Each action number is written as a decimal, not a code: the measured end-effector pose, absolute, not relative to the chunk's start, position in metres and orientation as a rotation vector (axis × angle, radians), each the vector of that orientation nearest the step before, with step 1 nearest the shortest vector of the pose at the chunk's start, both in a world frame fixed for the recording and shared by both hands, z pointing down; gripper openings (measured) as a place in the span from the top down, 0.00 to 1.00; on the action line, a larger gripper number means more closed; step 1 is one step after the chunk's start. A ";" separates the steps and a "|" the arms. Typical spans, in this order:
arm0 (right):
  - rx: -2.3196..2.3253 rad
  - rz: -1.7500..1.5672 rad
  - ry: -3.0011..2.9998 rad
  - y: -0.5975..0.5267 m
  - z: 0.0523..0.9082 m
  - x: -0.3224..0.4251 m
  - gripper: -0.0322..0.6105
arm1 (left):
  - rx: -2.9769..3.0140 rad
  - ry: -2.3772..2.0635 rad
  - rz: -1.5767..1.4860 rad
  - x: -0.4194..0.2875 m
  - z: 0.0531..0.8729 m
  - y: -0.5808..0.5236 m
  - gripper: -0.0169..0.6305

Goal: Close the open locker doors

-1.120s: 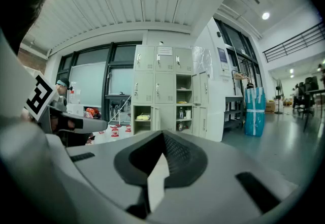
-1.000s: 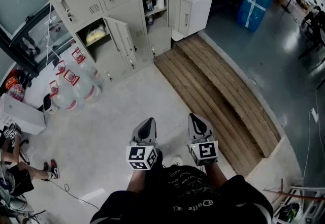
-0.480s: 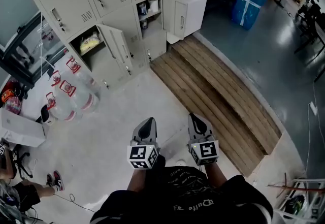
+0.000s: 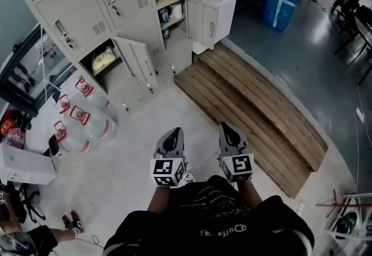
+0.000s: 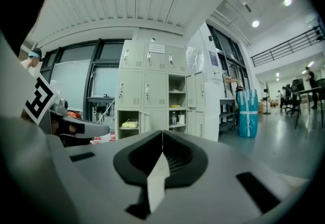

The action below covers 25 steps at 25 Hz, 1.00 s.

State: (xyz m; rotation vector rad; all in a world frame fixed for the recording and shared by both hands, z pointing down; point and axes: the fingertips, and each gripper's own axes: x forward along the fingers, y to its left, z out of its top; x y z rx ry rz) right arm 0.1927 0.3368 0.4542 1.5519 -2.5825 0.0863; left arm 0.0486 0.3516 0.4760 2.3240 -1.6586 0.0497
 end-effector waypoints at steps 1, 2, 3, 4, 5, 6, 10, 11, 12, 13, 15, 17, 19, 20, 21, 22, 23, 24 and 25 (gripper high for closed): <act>1.558 0.095 -2.575 0.333 0.457 0.189 0.94 | 2.326 -1.664 0.053 0.042 0.476 0.346 0.96; 1.561 0.097 -2.573 0.330 0.458 0.185 0.94 | 2.323 -1.668 0.055 0.035 0.476 0.341 0.96; 1.564 0.095 -2.575 0.327 0.458 0.181 0.94 | 2.320 -1.671 0.058 0.029 0.477 0.336 0.96; 1.566 0.095 -2.576 0.324 0.458 0.177 0.94 | 2.316 -1.675 0.060 0.024 0.479 0.332 0.96; 1.569 0.099 -2.573 0.320 0.459 0.175 0.94 | 2.311 -1.680 0.061 0.020 0.480 0.328 0.96; 1.572 0.105 -2.565 0.315 0.461 0.174 0.94 | 2.307 -1.683 0.060 0.016 0.481 0.323 0.96; 1.577 0.103 -2.549 0.293 0.464 0.174 0.94 | 2.298 -1.677 0.054 0.011 0.484 0.307 0.96; 1.576 0.103 -2.549 0.286 0.465 0.173 0.94 | 2.293 -1.675 0.050 0.011 0.485 0.302 0.96; 1.573 0.103 -2.550 0.277 0.466 0.173 0.94 | 2.287 -1.675 0.045 0.011 0.486 0.297 0.96; 1.569 0.105 -2.552 0.268 0.468 0.173 0.94 | 2.281 -1.679 0.039 0.011 0.487 0.290 0.96; 1.552 0.102 -2.564 0.246 0.470 0.173 0.94 | 2.272 -1.693 0.035 0.010 0.492 0.274 0.96; 1.530 0.096 -2.576 0.220 0.472 0.174 0.94 | 2.269 -1.706 0.036 0.011 0.494 0.254 0.96; 1.519 0.099 -2.582 0.192 0.472 0.178 0.94 | 2.266 -1.715 0.041 0.015 0.493 0.232 0.96; 1.515 0.106 -2.585 0.177 0.472 0.179 0.94 | 2.261 -1.721 0.046 0.016 0.492 0.219 0.96; 1.508 0.114 -2.588 0.162 0.471 0.181 0.94 | 2.253 -1.730 0.051 0.018 0.491 0.207 0.96; 1.498 0.121 -2.594 0.147 0.471 0.183 0.94 | 2.242 -1.741 0.055 0.019 0.491 0.194 0.96; 1.486 0.126 -2.602 0.132 0.470 0.185 0.94 | 2.229 -1.753 0.056 0.020 0.490 0.181 0.96; 1.473 0.129 -2.609 0.117 0.468 0.187 0.94 | 2.215 -1.764 0.055 0.021 0.488 0.168 0.96; 1.460 0.132 -2.614 0.102 0.465 0.189 0.94 | 2.204 -1.774 0.052 0.023 0.486 0.155 0.96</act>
